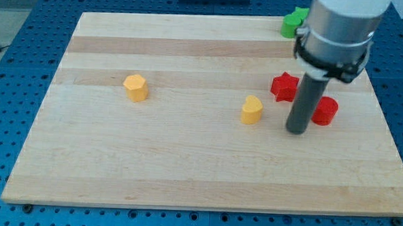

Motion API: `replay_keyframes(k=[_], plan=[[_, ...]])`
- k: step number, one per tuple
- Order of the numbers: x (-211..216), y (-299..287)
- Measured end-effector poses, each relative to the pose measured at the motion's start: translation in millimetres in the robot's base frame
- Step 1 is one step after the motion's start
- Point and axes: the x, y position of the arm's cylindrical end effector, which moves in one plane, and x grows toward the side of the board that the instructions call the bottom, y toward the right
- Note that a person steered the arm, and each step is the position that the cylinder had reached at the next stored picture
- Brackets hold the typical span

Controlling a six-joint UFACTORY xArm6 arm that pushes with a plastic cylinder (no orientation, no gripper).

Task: Push yellow heart into red circle

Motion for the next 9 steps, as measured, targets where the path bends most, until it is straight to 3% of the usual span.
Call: replay_keyframes(k=[2, 3, 6, 9], plan=[[7, -130], [-27, -137], [-45, -6], [-13, -3]])
